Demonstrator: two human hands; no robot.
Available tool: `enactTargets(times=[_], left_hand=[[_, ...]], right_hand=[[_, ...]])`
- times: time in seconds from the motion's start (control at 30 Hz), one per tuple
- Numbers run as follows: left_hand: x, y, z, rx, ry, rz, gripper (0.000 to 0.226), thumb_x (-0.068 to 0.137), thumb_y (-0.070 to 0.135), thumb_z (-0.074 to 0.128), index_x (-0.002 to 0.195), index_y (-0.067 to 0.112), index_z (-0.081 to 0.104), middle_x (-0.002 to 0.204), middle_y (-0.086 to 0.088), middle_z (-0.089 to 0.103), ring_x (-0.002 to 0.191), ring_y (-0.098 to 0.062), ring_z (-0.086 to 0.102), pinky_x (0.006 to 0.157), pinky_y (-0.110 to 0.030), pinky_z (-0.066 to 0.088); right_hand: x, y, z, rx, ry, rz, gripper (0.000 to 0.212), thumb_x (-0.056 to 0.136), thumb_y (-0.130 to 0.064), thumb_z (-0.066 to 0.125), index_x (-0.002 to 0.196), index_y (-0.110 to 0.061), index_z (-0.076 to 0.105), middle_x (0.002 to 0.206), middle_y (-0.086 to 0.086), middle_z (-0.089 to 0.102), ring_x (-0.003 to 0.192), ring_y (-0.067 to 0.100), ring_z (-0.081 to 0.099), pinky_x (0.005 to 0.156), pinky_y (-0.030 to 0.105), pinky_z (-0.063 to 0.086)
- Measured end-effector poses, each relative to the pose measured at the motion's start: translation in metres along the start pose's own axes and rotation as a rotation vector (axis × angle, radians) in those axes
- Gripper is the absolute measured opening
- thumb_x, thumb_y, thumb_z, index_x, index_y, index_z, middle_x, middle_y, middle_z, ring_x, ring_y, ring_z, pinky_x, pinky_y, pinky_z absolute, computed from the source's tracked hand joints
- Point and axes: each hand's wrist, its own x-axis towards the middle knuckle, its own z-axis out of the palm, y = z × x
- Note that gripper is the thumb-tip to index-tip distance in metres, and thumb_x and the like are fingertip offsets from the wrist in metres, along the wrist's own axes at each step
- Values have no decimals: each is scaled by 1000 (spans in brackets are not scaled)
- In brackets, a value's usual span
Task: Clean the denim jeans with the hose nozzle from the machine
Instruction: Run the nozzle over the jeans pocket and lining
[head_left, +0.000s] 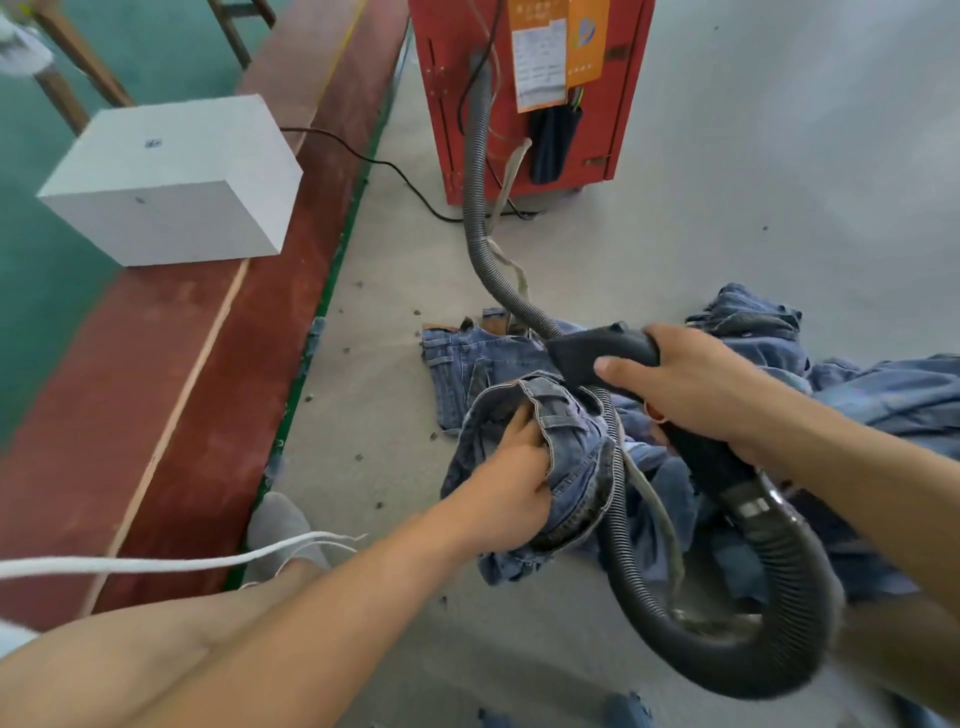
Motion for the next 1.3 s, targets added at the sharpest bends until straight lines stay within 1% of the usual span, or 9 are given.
enactTargets(times=[0.13, 0.23, 0.37, 0.6, 0.73, 0.9, 1.07, 1.17, 1.3], left_hand=[[-9, 2, -5, -491, 25, -129, 59, 85, 0, 52, 138, 22, 64, 157, 23, 40, 146, -4, 37, 122, -30, 31], [-12, 5, -8, -708, 20, -241, 54, 82, -6, 54, 117, 30, 73, 120, 9, 73, 110, -12, 70, 91, -31, 59], [-17, 2, -5, -938, -24, -331, 42, 80, -1, 58, 121, 1, 67, 119, -27, 70, 114, -45, 66, 102, -65, 49], [-20, -3, -12, -1874, 119, -629, 81, 88, 68, 52, 136, 4, 65, 142, -24, 59, 130, -43, 59, 112, -60, 43], [-15, 1, -15, -1703, 47, -866, 91, 82, 86, 52, 121, 8, 76, 130, -20, 69, 115, -39, 70, 102, -52, 53], [-7, 5, 0, -1475, 84, -975, 41, 108, 31, 47, 108, 5, 79, 112, -16, 77, 96, -28, 76, 86, -38, 60], [-9, 8, 1, -1236, 66, -752, 29, 108, 12, 49, 130, 8, 68, 121, -11, 75, 118, -30, 69, 109, -46, 50], [-14, 9, -1, -667, 77, -495, 41, 105, -2, 48, 130, 25, 65, 121, 23, 71, 118, 1, 64, 110, -16, 43], [-23, -12, 17, 134, -51, -80, 58, 103, 12, 48, 159, 22, 39, 169, -7, 23, 156, -27, 16, 127, -29, 5]], right_hand=[[2, 8, -27, 81, -98, 134, 26, 97, -40, 72, 94, -16, 63, 50, 2, 55, 40, 22, 55, 43, 30, 50], [-7, 8, -20, 7, -292, 135, 21, 94, -42, 74, 89, -23, 66, 53, 3, 57, 44, 23, 58, 44, 31, 52], [1, 9, 0, 193, -191, 79, 28, 96, -42, 72, 101, -16, 66, 57, 2, 56, 47, 20, 55, 46, 31, 52], [8, 24, -32, -8, -170, 130, 29, 95, -41, 73, 95, -14, 63, 55, 4, 59, 44, 23, 59, 46, 32, 53], [-1, 37, -25, -79, -214, 146, 27, 94, -43, 74, 92, -18, 63, 48, -3, 58, 42, 20, 60, 45, 33, 54], [0, 40, -11, 23, -323, 275, 32, 94, -44, 74, 101, -15, 64, 54, 3, 57, 46, 23, 58, 49, 33, 54], [12, 42, 2, 247, -222, 341, 31, 96, -39, 73, 108, -12, 65, 55, 5, 58, 43, 20, 57, 46, 30, 53], [16, 39, -12, 284, -47, 291, 31, 96, -40, 73, 105, -12, 64, 52, 5, 57, 40, 20, 56, 43, 30, 51], [0, 21, -30, -47, -191, 49, 17, 94, -50, 71, 85, -38, 62, 53, 0, 62, 44, 21, 62, 45, 30, 53]])
